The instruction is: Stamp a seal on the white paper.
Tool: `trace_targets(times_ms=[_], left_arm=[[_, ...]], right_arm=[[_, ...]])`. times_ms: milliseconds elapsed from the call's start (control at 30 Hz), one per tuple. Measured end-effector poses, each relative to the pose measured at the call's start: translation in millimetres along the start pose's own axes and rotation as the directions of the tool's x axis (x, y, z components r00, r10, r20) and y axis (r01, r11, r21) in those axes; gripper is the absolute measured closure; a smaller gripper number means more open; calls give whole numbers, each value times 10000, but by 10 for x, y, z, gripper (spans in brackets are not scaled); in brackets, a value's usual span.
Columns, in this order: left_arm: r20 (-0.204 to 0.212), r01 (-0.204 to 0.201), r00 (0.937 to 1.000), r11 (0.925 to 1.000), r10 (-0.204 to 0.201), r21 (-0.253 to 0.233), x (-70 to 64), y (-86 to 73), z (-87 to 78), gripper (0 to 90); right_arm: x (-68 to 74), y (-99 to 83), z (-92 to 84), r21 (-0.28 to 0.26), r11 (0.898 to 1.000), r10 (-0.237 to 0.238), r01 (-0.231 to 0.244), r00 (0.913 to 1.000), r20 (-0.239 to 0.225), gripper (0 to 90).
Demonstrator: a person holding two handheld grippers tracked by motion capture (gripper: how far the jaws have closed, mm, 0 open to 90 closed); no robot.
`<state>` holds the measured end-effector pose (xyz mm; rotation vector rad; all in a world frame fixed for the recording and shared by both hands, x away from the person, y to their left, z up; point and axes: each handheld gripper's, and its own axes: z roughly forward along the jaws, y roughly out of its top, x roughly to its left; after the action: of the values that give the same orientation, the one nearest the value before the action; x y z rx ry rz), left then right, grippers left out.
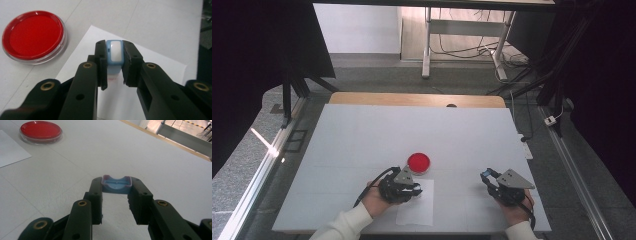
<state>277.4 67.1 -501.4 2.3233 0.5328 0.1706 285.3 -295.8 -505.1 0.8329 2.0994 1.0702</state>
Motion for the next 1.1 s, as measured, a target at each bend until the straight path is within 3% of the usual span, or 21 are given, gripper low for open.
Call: trace_targets(times_ms=[200,467,767,967,1100], left_arm=[[9,240,9997,9966,-240,-787,6,57,-151,755],[-21,780,9968,9833,-794,-1642,63,92,-332,753],[-16,1168,9928,9693,-1200,-2166,128,142,-471,753],[109,1521,9879,9540,-1545,-2584,199,170,-560,752],[49,1639,9856,9485,-1689,-2710,246,188,-580,752]], right_arm=[[-12,-9,10,10,10000,46,-46,10000,-24,650],[-5,-5,11,26,10000,14,-14,10000,-7,651],[0,-2,15,58,10000,-19,19,10000,-12,651],[3,-5,24,38,10000,-16,16,10000,-35,651],[-1,-9,31,39,10000,12,-11,10000,-25,650]])
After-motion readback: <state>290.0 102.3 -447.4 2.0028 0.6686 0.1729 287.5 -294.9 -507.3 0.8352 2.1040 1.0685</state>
